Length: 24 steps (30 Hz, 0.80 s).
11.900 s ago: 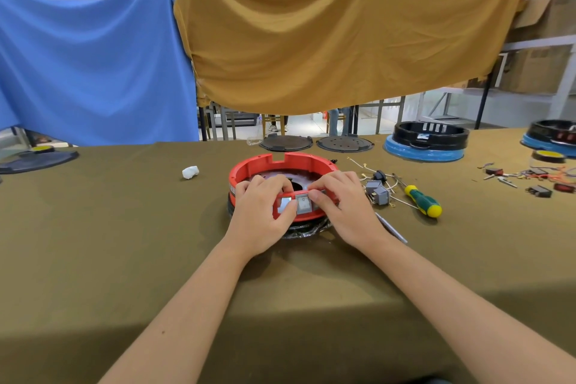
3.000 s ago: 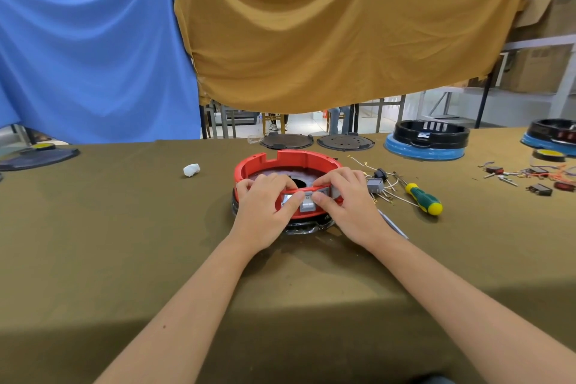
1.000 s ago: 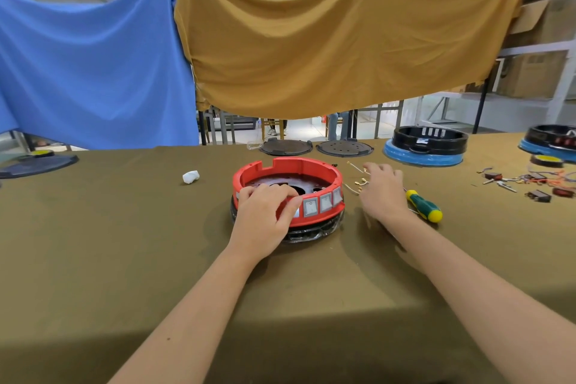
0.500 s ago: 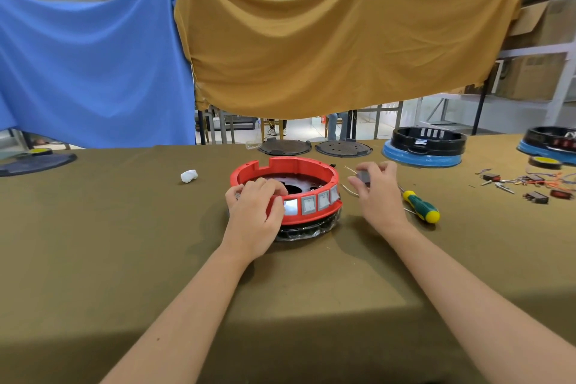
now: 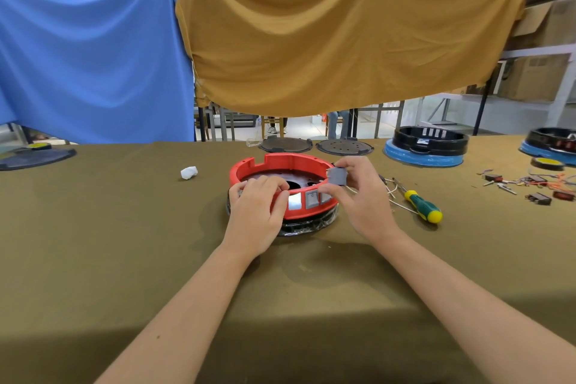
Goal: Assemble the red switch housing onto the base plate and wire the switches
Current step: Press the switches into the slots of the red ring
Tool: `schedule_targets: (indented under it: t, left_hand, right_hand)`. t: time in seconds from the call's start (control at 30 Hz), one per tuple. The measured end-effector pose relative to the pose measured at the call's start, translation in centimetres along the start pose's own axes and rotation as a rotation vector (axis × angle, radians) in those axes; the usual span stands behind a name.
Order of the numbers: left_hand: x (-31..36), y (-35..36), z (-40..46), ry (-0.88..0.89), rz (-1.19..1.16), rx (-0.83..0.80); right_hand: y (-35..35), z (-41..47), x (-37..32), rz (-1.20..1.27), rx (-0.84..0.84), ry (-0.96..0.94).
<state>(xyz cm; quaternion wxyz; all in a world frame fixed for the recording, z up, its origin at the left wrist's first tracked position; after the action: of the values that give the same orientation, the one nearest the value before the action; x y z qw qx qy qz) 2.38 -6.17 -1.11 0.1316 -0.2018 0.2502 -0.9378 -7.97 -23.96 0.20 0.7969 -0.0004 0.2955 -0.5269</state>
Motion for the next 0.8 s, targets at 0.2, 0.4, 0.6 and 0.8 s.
schedule_targets:
  t: [0.2, 0.4, 0.6, 0.8]
  left_hand:
    - [0.3, -0.1, -0.1, 0.023, -0.009, -0.002]
    - [1.2, -0.3, 0.0, 0.132, -0.021, -0.004]
    - [1.6, -0.6, 0.2, 0.168, -0.026, 0.018]
    - [1.4, -0.5, 0.2, 0.135, -0.086, 0.031]
  right_hand:
    - [0.5, -0.3, -0.9, -0.061, -0.065, -0.091]
    - [1.0, -0.9, -1.8, -0.048, -0.161, -0.172]
    - [1.3, -1.2, -2.3, -0.080, -0.210, -0.256]
    - [1.1, -1.5, -2.7, -0.040, -0.253, -0.226]
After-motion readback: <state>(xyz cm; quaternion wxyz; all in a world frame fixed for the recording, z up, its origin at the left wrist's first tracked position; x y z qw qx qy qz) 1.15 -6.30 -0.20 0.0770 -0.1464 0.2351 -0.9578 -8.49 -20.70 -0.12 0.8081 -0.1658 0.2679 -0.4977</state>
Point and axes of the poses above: each hand's wrist, its own z-axis towards the middle knuckle, its own y-axis out of the palm, x = y × z, the point moved 1 cm from there along z, towards the middle knuckle, and after that the axes turned 3 degrees about x, right-handed, at the moved point
